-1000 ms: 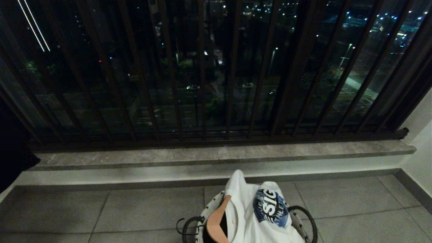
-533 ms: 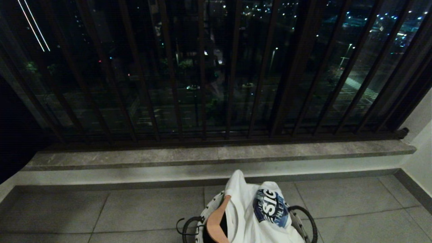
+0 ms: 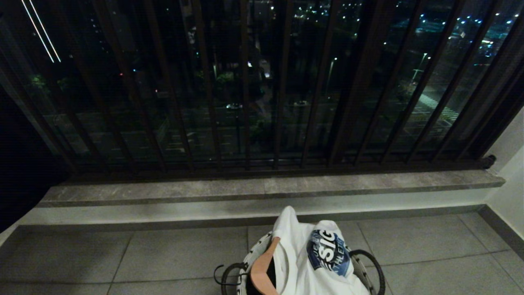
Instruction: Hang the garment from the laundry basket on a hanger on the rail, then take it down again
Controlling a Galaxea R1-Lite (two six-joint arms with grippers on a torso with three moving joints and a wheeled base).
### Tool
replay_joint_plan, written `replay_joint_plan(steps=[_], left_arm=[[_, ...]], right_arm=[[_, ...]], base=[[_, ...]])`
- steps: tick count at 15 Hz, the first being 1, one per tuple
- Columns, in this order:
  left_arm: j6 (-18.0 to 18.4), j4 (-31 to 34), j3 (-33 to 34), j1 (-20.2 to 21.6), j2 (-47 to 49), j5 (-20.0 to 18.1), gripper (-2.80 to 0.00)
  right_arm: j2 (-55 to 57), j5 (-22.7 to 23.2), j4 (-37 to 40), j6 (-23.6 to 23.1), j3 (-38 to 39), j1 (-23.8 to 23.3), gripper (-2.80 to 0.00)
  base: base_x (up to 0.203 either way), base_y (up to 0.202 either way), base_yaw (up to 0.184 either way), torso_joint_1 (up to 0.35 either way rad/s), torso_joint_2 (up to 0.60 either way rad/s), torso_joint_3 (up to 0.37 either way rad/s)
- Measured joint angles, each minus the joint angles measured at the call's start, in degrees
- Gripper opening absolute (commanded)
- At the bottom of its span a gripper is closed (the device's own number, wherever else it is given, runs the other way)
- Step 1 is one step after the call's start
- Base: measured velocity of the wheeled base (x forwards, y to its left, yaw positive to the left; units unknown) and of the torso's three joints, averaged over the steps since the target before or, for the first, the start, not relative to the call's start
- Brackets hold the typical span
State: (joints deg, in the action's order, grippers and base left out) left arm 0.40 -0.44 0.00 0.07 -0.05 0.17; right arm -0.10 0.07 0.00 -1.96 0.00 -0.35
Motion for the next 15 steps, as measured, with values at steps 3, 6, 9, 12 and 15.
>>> replay_joint_plan(steps=[3,6,9,12,15], left_arm=[[0.0,0.0,0.0,0.0,0.0,0.0,-2.8],[0.0,0.0,0.0,0.0,0.0,0.0,-2.8],[0.0,0.0,0.0,0.0,0.0,0.0,-2.8],[0.0,0.0,0.0,0.0,0.0,0.0,-2.8],[0.0,0.0,0.0,0.0,0.0,0.0,-2.8]], right_arm=[[0.0,0.0,0.0,0.5,0.0,0.0,-2.8],[0.0,0.0,0.0,0.5,0.0,0.0,-2.8],[0.0,0.0,0.0,0.5,0.0,0.0,-2.8],[0.0,0.0,0.0,0.6,0.0,0.0,-2.8],[0.0,0.0,0.0,0.5,0.0,0.0,-2.8]], base=[[0.0,0.0,0.0,0.0,0.0,0.0],[0.0,0.0,0.0,0.0,0.0,0.0],[0.0,0.0,0.0,0.0,0.0,0.0],[0.0,0.0,0.0,0.0,0.0,0.0],[0.0,0.0,0.0,0.0,0.0,0.0]])
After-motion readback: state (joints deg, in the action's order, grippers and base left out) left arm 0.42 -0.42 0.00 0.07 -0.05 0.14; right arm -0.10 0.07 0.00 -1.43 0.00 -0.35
